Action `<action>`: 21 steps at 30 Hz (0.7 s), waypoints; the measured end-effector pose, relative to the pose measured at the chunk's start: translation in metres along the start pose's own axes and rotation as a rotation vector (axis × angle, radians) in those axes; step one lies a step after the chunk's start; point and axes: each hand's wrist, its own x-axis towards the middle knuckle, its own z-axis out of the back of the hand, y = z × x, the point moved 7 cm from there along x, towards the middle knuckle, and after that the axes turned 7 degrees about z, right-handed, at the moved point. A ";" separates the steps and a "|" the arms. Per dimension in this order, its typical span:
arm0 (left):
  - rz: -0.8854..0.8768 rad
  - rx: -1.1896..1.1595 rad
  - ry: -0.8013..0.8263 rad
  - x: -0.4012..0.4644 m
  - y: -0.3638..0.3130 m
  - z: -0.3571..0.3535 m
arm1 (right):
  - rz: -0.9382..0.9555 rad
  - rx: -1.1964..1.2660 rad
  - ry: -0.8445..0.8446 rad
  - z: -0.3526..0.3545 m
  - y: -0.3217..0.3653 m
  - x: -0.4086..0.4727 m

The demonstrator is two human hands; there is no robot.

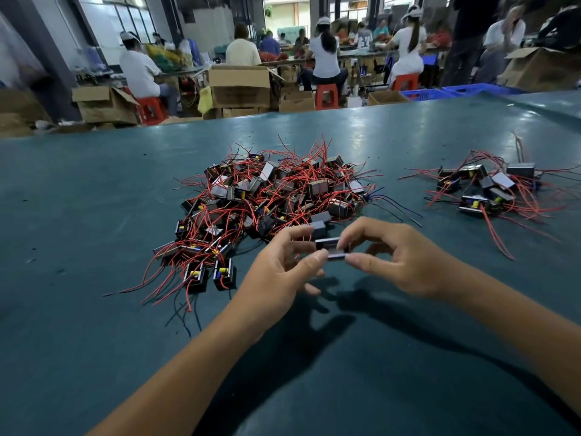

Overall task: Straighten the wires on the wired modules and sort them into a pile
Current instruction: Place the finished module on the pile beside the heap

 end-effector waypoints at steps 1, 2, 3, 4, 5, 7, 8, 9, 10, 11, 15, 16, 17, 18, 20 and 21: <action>-0.026 0.034 0.023 -0.001 -0.002 -0.002 | 0.040 -0.033 0.024 -0.004 0.004 0.002; -0.060 0.075 0.037 -0.002 -0.005 -0.003 | 0.072 -0.043 0.028 -0.007 0.006 0.003; -0.092 0.110 0.033 -0.003 -0.008 -0.003 | 0.090 -0.034 0.019 -0.008 0.008 0.004; -0.112 0.129 0.011 -0.004 -0.010 -0.001 | 0.083 -0.002 0.003 -0.008 0.007 0.004; -0.120 0.128 -0.014 -0.004 -0.011 0.003 | 0.052 0.046 -0.014 -0.007 0.004 0.004; -0.101 0.087 -0.031 -0.002 -0.009 0.008 | -0.010 0.112 -0.031 -0.004 -0.003 0.001; -0.088 0.066 -0.024 -0.002 -0.009 0.009 | -0.028 0.120 -0.032 -0.003 -0.005 0.000; -0.078 0.049 -0.014 -0.001 -0.008 0.009 | -0.039 0.122 -0.030 -0.002 -0.006 -0.001; -0.070 0.038 -0.006 -0.001 -0.007 0.009 | -0.046 0.123 -0.028 -0.002 -0.006 -0.001; -0.068 0.033 -0.004 0.000 -0.007 0.010 | -0.050 0.126 -0.026 -0.002 -0.006 -0.001; -0.067 0.008 -0.005 0.000 -0.007 0.010 | -0.060 0.095 0.004 -0.006 -0.002 0.000; -0.063 0.007 -0.006 -0.001 -0.007 0.010 | -0.059 0.084 0.011 -0.007 0.000 -0.001; -0.060 0.006 -0.006 -0.001 -0.008 0.009 | -0.062 0.074 0.017 -0.007 0.001 -0.001; -0.060 0.010 -0.006 -0.002 -0.009 0.009 | -0.073 0.067 0.020 -0.008 0.001 -0.001; -0.073 0.032 -0.003 -0.003 -0.010 0.008 | -0.113 0.080 0.005 -0.010 0.001 -0.001; -0.082 0.044 0.001 -0.003 -0.011 0.007 | -0.137 0.115 -0.008 -0.011 0.001 0.000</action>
